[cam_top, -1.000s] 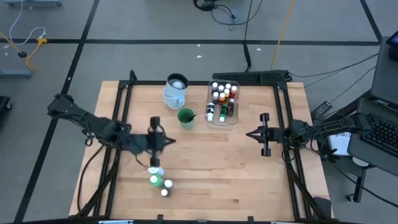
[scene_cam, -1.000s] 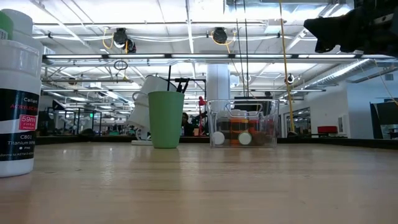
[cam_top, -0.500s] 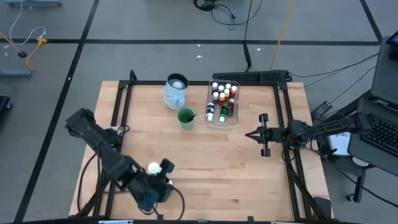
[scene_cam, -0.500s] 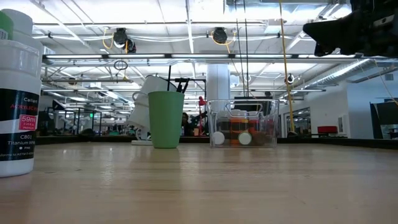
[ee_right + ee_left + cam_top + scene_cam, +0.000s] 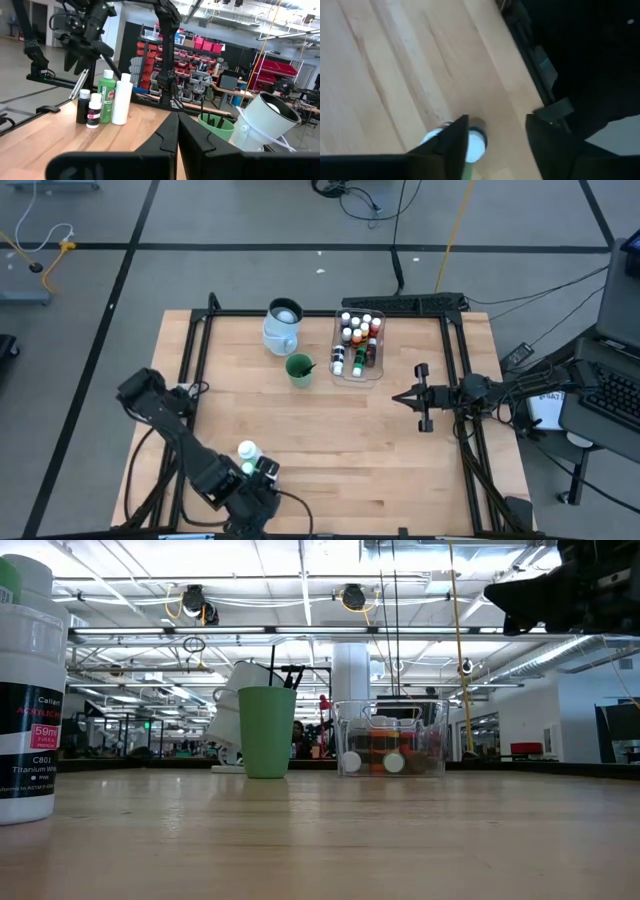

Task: Pick & Place Paint Supplies
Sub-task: Put the black paint bottle into the transparent bin

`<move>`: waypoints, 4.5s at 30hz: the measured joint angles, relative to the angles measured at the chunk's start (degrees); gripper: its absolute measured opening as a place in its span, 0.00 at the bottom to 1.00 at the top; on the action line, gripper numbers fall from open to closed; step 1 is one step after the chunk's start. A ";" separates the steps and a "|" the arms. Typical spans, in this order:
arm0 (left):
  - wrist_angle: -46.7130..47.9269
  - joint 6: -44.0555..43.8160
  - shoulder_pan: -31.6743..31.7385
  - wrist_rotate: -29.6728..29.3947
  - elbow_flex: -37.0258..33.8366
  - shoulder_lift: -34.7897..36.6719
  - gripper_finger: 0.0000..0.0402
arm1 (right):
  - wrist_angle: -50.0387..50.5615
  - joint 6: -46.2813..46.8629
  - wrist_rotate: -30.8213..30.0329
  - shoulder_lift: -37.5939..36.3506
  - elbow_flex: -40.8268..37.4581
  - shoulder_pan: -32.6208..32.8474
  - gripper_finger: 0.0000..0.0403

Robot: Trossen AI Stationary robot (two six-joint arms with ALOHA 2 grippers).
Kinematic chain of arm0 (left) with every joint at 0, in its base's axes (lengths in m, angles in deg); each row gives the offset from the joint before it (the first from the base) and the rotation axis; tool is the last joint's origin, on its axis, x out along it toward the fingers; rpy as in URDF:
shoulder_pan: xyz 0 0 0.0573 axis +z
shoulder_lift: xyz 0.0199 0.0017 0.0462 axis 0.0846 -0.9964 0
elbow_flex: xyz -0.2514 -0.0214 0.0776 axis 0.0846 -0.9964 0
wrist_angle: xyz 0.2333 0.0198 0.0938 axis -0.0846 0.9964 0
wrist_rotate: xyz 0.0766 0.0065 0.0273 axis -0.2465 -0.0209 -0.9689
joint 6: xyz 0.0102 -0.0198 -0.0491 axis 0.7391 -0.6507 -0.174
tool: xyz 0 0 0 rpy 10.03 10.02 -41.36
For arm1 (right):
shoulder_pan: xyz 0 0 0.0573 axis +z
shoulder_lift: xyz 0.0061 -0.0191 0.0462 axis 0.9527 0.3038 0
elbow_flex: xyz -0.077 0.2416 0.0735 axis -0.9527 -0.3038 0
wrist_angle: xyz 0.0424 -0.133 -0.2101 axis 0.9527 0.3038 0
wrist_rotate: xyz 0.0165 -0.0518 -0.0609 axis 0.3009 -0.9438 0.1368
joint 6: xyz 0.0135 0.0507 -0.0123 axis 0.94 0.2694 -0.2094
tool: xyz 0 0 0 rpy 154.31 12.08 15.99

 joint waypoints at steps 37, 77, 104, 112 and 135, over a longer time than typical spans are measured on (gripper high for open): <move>8.63 -1.87 0.88 1.05 -0.46 -6.47 0.63 | 0.00 0.45 0.02 0.35 0.00 0.01 0.00; 4.25 -2.35 2.79 6.62 -4.17 -6.36 0.63 | 0.01 0.41 -0.02 1.31 0.00 0.01 0.00; 4.41 -1.61 4.13 7.09 -4.09 -6.36 0.41 | 0.00 0.39 -0.04 1.42 0.00 0.00 0.00; 4.41 -3.49 4.93 8.15 -4.02 -6.36 0.34 | 0.04 0.41 -0.04 1.44 0.00 0.00 0.00; 17.39 8.84 17.83 -10.17 35.62 -6.44 0.26 | 2.64 3.82 0.00 1.47 0.02 0.02 0.00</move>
